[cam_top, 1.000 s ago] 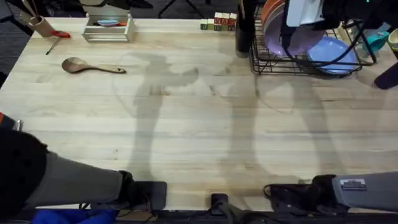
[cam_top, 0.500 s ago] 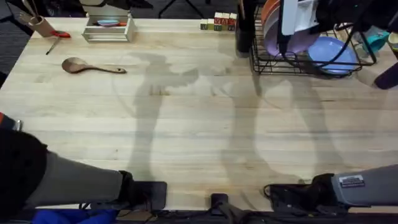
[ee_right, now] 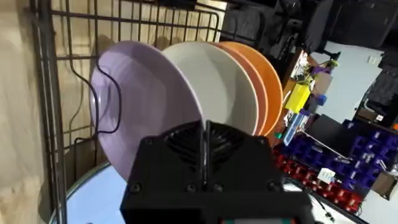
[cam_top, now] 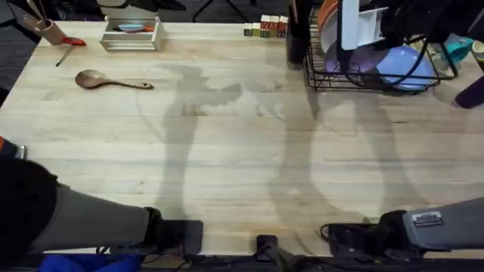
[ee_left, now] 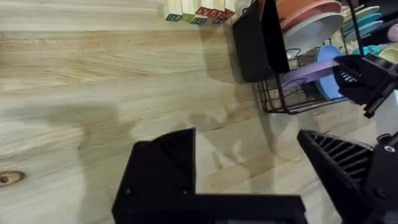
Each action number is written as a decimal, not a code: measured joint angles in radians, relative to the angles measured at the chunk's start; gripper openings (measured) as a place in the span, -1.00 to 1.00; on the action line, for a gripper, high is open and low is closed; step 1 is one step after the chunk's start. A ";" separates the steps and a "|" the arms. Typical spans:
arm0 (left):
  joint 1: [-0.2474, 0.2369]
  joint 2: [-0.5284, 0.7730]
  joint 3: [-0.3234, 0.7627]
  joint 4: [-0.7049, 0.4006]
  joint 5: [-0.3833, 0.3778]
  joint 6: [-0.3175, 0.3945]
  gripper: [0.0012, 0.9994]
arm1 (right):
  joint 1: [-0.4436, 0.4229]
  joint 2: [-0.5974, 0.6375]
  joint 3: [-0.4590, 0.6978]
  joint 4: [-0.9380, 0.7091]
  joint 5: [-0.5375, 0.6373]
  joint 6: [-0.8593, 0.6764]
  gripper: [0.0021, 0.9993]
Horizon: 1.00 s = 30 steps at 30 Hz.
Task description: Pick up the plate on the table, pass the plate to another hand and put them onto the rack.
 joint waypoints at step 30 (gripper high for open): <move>0.000 0.000 0.000 0.000 0.000 0.000 0.99 | -0.006 0.036 0.023 -0.044 -0.001 0.000 -0.08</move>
